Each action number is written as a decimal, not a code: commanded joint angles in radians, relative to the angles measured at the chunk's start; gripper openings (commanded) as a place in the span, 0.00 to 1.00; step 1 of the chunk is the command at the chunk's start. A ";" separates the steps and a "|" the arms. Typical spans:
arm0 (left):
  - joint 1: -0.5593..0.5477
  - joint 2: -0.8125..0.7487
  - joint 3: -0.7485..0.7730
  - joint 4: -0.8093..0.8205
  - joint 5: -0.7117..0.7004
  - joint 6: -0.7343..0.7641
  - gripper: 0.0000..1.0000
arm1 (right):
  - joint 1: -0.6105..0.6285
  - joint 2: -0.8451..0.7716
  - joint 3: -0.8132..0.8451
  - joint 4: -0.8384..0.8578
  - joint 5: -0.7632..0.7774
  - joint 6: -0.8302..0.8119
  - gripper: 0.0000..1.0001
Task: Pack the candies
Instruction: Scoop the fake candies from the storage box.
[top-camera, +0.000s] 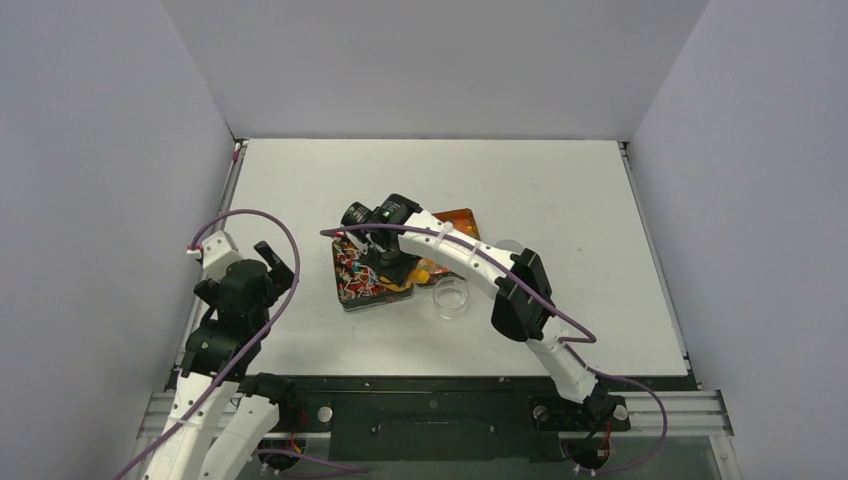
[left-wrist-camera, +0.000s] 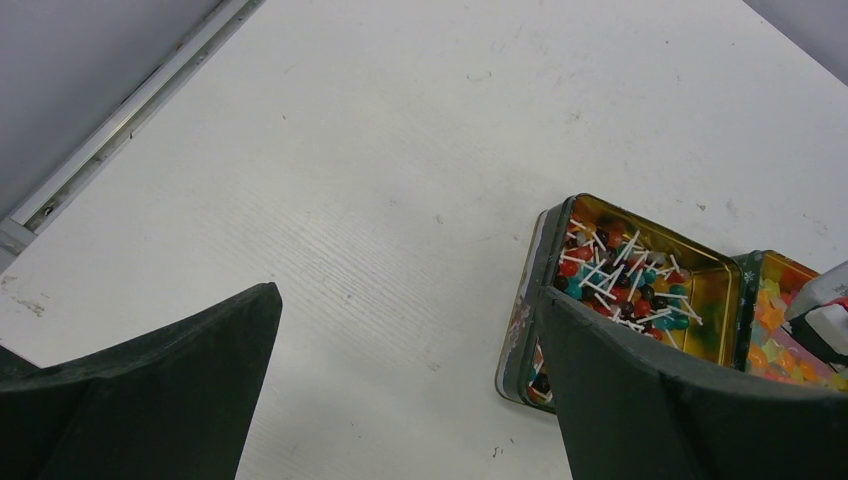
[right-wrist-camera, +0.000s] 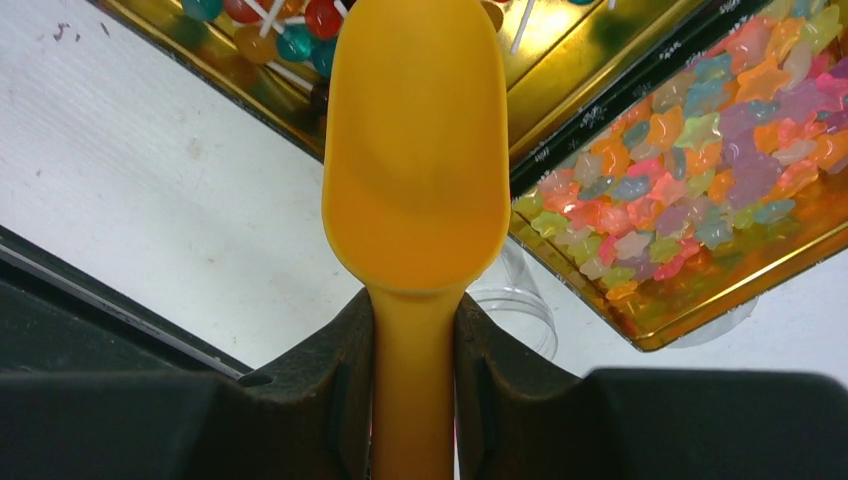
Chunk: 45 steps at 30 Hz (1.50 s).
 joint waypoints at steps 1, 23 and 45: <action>-0.004 -0.010 0.005 0.018 -0.017 -0.007 0.97 | -0.005 0.030 0.061 -0.006 -0.025 0.002 0.00; -0.002 -0.022 0.002 0.021 -0.017 0.004 0.97 | -0.030 0.087 0.066 0.213 -0.116 0.069 0.00; 0.007 0.000 -0.001 0.031 0.007 0.012 0.97 | -0.050 -0.009 -0.211 0.613 -0.052 0.122 0.00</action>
